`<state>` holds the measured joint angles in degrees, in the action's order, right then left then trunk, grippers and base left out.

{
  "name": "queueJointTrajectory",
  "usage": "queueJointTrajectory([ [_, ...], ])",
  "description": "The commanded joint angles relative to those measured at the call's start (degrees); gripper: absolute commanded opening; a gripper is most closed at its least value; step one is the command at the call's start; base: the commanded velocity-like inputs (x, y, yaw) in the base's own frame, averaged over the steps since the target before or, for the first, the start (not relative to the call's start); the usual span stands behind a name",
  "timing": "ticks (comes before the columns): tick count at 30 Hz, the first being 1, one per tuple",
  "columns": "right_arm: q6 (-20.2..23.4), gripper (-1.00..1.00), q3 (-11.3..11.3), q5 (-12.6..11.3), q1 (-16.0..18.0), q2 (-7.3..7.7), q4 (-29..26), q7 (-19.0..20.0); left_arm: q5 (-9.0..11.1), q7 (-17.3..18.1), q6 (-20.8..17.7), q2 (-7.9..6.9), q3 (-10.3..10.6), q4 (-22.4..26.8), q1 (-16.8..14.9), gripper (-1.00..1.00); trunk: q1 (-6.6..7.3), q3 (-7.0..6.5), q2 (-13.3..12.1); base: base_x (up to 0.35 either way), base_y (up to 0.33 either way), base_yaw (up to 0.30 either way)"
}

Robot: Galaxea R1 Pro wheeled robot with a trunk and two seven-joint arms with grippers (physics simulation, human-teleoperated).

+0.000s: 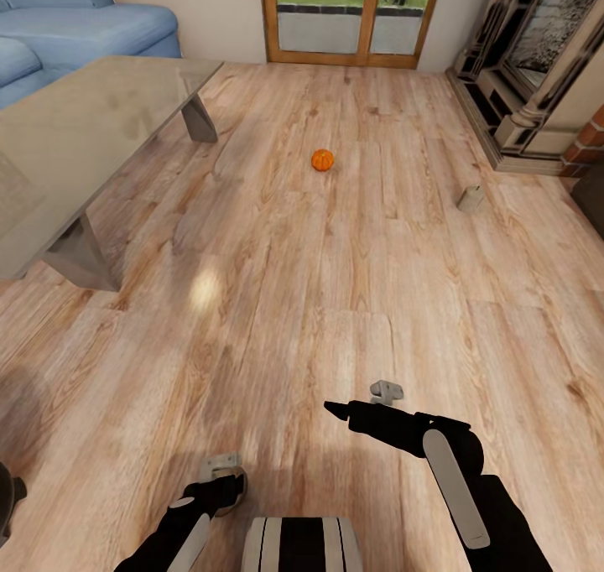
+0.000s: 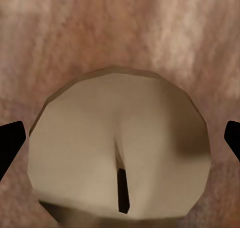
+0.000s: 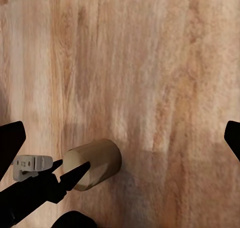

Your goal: Place each of the two pumpkins and all three candles from the living room inside a cabinet in the living room (use any cabinet), then make sure every cabinet is closed, and position the cauldron so it is next to a table in the living room.

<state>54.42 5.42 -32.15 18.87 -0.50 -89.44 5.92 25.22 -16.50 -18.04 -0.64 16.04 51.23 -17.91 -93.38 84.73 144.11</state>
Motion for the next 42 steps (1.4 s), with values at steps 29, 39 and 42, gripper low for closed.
queueJointTrajectory([
  [29, 0.25, 1.0, -0.06, 0.6, 0.02, -0.03, 0.06, 0.57, 0.63, -0.53, -0.29, -0.03, 0.22, 0.1, -0.02, -1.0, -0.2, 1.81, 0.12, 0.0, 0.0, 0.0],
  [39, 0.25, 1.0, -0.06, 0.6, 0.02, -0.03, 0.06, 0.5, 0.84, -0.55, -0.13, -0.07, 0.13, 0.1, -0.02, -1.0, -0.2, 1.81, 0.12, 0.0, 0.0, 0.0],
  [42, 0.25, 1.0, -0.06, 0.6, 0.02, -0.03, 0.06, 0.5, 0.86, -0.57, -0.14, -0.07, 0.13, 0.1, -0.02, -1.0, -0.2, 1.81, 0.12, 0.0, 0.0, 0.0],
])
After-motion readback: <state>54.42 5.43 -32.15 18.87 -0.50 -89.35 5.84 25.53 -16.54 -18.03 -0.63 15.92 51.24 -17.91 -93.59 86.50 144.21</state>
